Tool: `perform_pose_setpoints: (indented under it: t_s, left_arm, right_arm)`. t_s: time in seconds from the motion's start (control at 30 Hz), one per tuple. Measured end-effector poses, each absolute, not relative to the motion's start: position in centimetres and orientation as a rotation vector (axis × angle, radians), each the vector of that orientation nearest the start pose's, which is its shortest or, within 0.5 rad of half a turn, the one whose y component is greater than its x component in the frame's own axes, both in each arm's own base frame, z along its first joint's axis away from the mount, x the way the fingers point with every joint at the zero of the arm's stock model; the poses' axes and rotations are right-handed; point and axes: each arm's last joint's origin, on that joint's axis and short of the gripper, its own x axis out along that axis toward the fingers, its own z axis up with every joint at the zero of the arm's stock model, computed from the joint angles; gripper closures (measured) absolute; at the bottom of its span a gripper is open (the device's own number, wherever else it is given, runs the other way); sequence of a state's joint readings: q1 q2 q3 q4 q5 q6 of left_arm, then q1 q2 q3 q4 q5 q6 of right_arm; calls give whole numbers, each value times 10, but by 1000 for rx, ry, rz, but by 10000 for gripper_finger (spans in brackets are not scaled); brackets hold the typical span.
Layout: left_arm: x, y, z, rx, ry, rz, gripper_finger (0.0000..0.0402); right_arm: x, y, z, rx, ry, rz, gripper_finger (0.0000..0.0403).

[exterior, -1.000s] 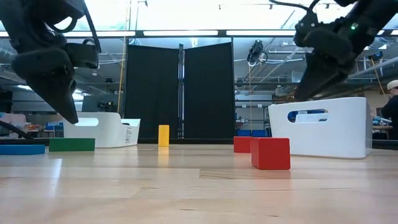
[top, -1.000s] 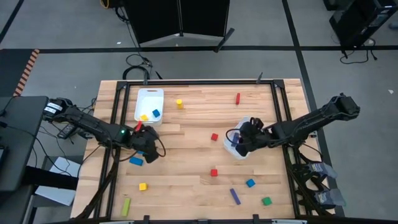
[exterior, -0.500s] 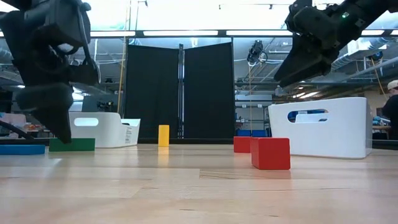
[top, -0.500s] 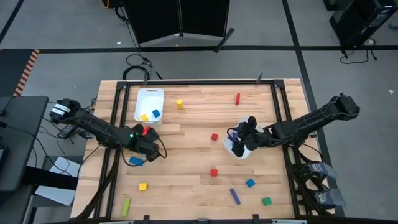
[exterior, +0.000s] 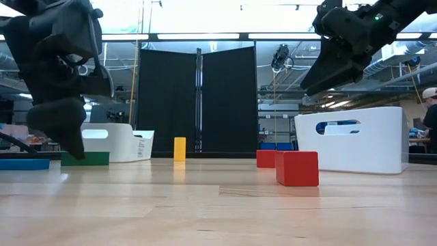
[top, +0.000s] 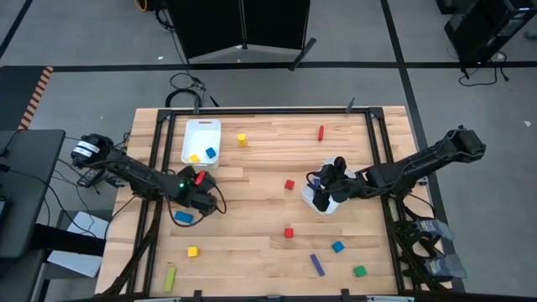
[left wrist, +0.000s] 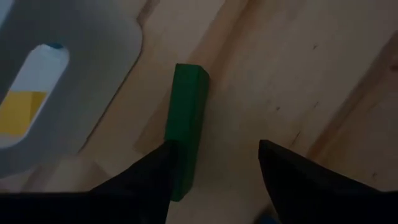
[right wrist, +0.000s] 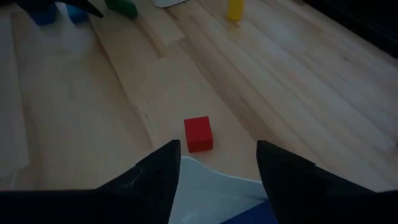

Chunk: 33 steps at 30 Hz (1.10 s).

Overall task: Sort blocks by size
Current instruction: Put the green rectangle block into the right white bin

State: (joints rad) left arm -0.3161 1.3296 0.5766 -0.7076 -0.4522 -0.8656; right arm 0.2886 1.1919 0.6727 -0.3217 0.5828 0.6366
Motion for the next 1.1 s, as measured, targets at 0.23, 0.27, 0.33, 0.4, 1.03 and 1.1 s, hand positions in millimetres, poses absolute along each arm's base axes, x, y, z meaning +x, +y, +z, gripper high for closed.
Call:
perform_pose_setpoints:
  t_s: [0.23, 0.27, 0.33, 0.4, 1.03, 1.1]
  left_arm:
    - [191, -50, 144, -225, 1108, 581, 198]
    - [193, -51, 145, -233, 1099, 563, 201]
    - [196, -53, 145, -249, 1083, 523, 208]
    - [201, -55, 147, -264, 1060, 476, 214]
    - [215, -60, 156, -187, 983, 347, 213]
    - [216, -59, 158, -165, 968, 357, 212]
  right_arm:
    - [222, 49, 212, 241, 628, -493, 183]
    - [222, 49, 212, 241, 628, -493, 183]
    - [222, 49, 212, 241, 628, -493, 183]
    - [222, 49, 212, 241, 628, -493, 183]
    - [222, 49, 212, 226, 632, -488, 184]
    - [222, 49, 212, 224, 632, -488, 184]
